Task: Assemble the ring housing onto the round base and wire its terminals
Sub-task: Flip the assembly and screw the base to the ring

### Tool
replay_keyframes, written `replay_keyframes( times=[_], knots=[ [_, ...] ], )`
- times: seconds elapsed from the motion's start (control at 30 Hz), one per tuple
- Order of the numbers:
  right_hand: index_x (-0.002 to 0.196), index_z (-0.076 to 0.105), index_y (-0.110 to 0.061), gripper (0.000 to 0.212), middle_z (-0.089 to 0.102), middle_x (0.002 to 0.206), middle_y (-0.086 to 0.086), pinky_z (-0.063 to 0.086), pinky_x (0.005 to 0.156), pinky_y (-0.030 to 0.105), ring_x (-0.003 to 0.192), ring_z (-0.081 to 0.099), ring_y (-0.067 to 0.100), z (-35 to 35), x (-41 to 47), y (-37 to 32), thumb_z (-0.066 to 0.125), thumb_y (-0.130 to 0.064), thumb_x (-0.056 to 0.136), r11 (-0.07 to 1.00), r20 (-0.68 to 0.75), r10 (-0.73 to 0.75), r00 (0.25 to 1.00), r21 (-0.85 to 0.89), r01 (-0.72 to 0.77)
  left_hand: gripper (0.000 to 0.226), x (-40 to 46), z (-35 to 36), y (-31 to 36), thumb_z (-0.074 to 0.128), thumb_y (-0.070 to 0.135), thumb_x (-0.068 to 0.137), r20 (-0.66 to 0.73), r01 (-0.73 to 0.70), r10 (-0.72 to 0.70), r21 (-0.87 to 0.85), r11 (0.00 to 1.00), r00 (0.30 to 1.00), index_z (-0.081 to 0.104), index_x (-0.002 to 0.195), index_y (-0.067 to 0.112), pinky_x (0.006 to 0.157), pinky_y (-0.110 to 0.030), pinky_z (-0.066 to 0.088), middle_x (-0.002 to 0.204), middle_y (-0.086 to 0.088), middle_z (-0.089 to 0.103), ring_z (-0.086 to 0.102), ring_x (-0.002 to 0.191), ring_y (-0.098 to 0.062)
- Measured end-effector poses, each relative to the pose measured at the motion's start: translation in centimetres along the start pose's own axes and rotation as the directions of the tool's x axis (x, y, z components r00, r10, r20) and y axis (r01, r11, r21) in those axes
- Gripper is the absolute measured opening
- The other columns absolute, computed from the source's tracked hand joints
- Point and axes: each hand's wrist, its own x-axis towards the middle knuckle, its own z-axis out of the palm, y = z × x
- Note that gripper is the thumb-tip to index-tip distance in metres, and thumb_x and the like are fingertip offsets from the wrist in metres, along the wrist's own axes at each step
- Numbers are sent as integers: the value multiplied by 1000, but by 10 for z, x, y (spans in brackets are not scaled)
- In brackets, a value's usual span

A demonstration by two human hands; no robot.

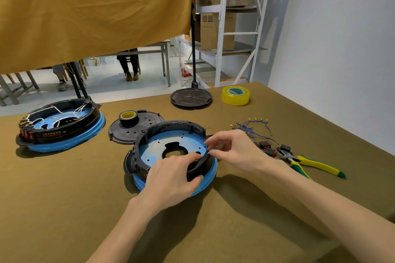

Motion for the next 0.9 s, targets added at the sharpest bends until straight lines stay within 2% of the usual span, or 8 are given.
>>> replay_keyframes(
  times=[0.13,0.37,0.47,0.57,0.63,0.77,0.83,0.9],
  knots=[
    [105,81,-17,14,71,93,-9,53,70,21,80,65,7,-2,6,-2,74,-14,93,999,48,-15,999,-48,17,54,-1,0,0,50,66,89,-13,2,-2,8,1000,1000,49,139,45,62,-19,55,103,21,72,66,85,-2],
    [104,80,-16,16,71,97,-8,60,76,35,81,69,13,-5,4,-4,75,-9,91,999,71,-26,997,-26,28,52,-1,1,0,48,67,89,-29,-7,7,15,1000,1000,50,136,46,61,-17,52,100,22,71,65,81,-1],
    [118,74,-17,30,68,100,-9,59,75,28,81,67,10,-4,-5,-2,75,-7,89,991,5,-102,995,-88,102,50,-1,1,-1,50,65,89,-36,-7,7,6,1000,999,52,134,44,56,-10,43,98,22,71,62,78,1],
    [115,76,-19,22,57,94,-14,48,65,17,71,55,5,0,-16,-1,75,-18,93,937,29,-197,980,-288,197,50,-1,2,-2,48,66,89,-26,-6,7,7,1000,1000,50,134,45,57,-12,47,98,23,70,63,78,1],
    [113,79,-19,20,58,87,-15,42,62,12,66,49,0,4,-20,-4,73,-23,95,889,53,-247,968,-385,248,50,-1,2,-1,47,67,89,-25,-8,8,4,1000,1000,50,134,45,59,-13,50,98,23,70,64,79,1],
    [110,80,-21,17,62,86,-24,38,66,6,70,54,-10,-3,-16,-7,72,-22,95,905,39,-236,971,-356,234,51,-2,1,1,48,65,89,-40,-31,31,0,1000,999,49,136,45,64,-15,54,103,22,71,66,84,0],
    [108,80,-23,15,70,86,-19,44,64,12,66,57,-6,-2,-16,-9,70,-22,97,853,40,-282,959,-446,270,60,-2,0,2,53,65,89,-61,-53,54,23,998,997,42,143,44,67,-16,55,111,21,71,69,91,-2],
    [107,79,-22,16,72,84,-10,51,55,27,65,63,7,3,-20,-8,65,-20,99,775,69,-338,939,-546,319,75,-3,0,4,63,63,88,-82,-78,83,56,995,993,33,153,39,68,-19,57,119,19,70,71,94,-5]
  ],
)
